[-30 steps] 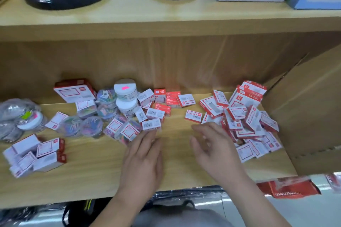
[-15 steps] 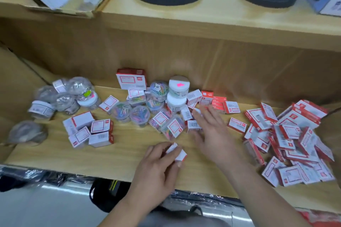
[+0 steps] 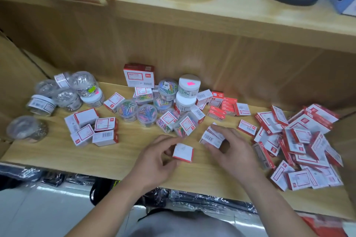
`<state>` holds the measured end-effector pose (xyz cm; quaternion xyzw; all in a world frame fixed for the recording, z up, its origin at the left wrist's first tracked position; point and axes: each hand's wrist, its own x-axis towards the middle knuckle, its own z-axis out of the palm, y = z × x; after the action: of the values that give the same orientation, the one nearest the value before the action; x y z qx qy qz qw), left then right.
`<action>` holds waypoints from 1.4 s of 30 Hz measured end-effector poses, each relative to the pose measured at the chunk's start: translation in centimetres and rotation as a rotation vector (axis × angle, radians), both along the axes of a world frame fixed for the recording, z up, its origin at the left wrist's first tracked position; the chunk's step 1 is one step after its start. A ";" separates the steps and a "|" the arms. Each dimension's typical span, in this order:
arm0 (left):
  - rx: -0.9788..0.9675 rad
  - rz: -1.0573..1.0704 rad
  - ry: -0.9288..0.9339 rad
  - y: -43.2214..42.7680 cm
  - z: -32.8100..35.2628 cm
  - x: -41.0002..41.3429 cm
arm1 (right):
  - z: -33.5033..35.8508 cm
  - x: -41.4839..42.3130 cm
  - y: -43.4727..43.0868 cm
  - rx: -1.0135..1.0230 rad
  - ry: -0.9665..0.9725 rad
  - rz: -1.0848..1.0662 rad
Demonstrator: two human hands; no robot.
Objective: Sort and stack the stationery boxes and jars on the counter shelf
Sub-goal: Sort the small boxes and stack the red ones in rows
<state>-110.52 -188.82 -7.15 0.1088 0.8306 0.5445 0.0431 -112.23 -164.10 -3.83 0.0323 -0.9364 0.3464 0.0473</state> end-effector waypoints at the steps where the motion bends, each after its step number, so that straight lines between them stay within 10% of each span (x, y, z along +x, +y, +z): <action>1: 0.011 0.021 -0.026 -0.1 0.0 0.0 | -0.1 0.0 0.2 -0.008 -0.004 0.006; 12: -0.201 0.233 -0.003 1.7 0.8 -0.7 | -0.8 0.2 1.7 -0.292 -0.104 0.037; 17: 0.049 0.183 -0.103 0.3 0.4 -0.8 | -0.6 -0.1 1.7 -0.388 -0.142 0.012; 27: 0.011 0.120 -0.140 1.2 0.5 0.7 | 0.1 1.0 0.5 0.034 -0.188 -0.083; 42: -0.184 0.550 0.089 -15.2 1.0 5.2 | -1.0 0.3 -20.2 0.046 -0.074 0.316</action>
<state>-105.27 -204.01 -6.20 -0.1010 0.8759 0.4527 -0.1329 -111.97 -184.29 -4.80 0.1672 -0.9285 0.3287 -0.0429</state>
